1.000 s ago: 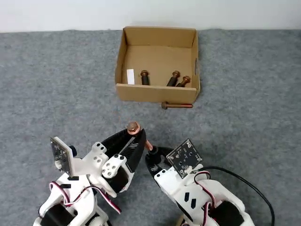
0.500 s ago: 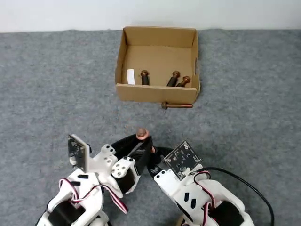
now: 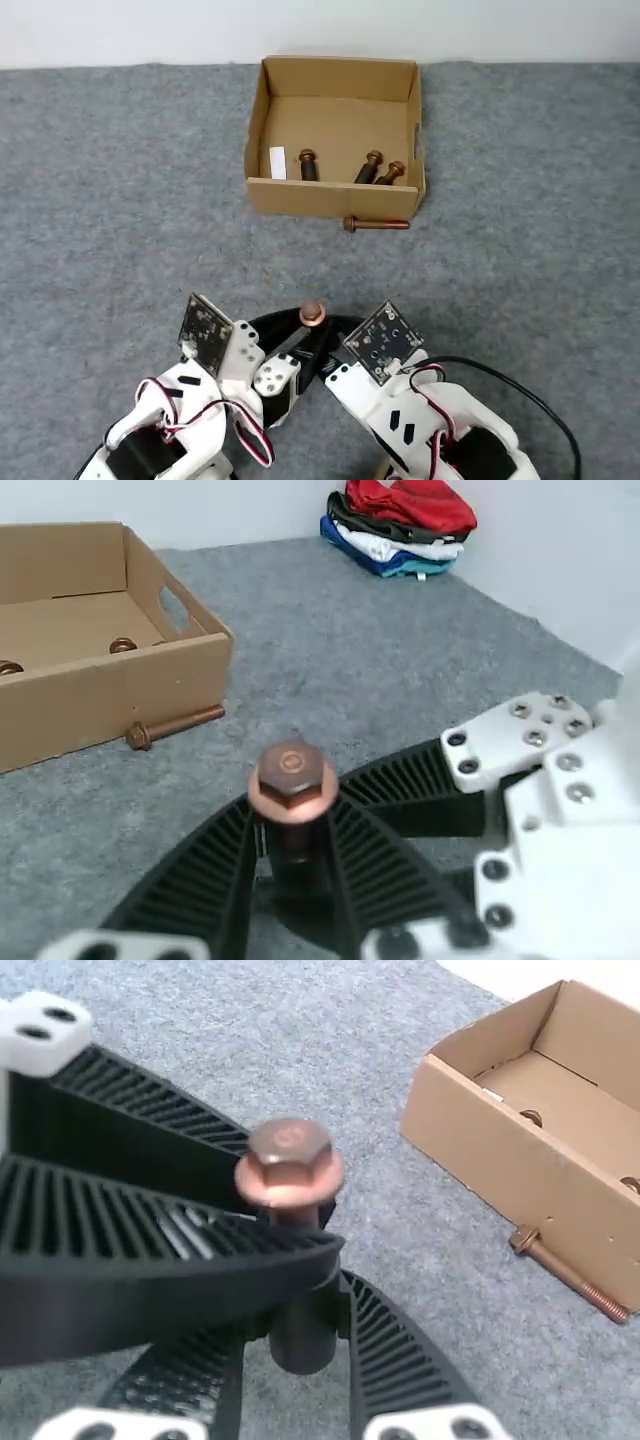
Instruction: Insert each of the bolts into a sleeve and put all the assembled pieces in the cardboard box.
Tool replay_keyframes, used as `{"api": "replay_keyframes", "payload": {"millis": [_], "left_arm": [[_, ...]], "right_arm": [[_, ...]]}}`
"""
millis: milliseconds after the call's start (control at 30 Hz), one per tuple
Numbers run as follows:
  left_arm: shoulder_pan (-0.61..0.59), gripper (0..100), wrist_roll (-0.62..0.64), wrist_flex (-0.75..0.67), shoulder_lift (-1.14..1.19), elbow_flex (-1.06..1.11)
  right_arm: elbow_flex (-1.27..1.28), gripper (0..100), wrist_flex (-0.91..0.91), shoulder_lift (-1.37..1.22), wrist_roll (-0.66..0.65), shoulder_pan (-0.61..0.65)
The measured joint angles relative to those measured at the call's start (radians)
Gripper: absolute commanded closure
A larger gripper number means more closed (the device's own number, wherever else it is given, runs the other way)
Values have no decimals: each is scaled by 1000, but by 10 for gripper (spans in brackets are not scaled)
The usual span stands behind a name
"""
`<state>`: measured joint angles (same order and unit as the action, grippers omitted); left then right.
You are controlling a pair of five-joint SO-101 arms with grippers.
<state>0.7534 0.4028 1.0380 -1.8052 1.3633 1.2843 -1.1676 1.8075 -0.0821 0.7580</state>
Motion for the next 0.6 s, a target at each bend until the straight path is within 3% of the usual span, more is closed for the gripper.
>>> {"api": "replay_keyframes", "payload": {"millis": [167, 500, 600], "left_arm": [[5, 834, -35, 72, -2, -8], [-2, 834, -63, 226, -2, -132], [-57, 844, -63, 229, -2, -180]], "right_arm": [[23, 991, -2, -2, 0, -6], [60, 991, -2, -2, -35, -6], [60, 991, -2, -2, -44, -3]]}}
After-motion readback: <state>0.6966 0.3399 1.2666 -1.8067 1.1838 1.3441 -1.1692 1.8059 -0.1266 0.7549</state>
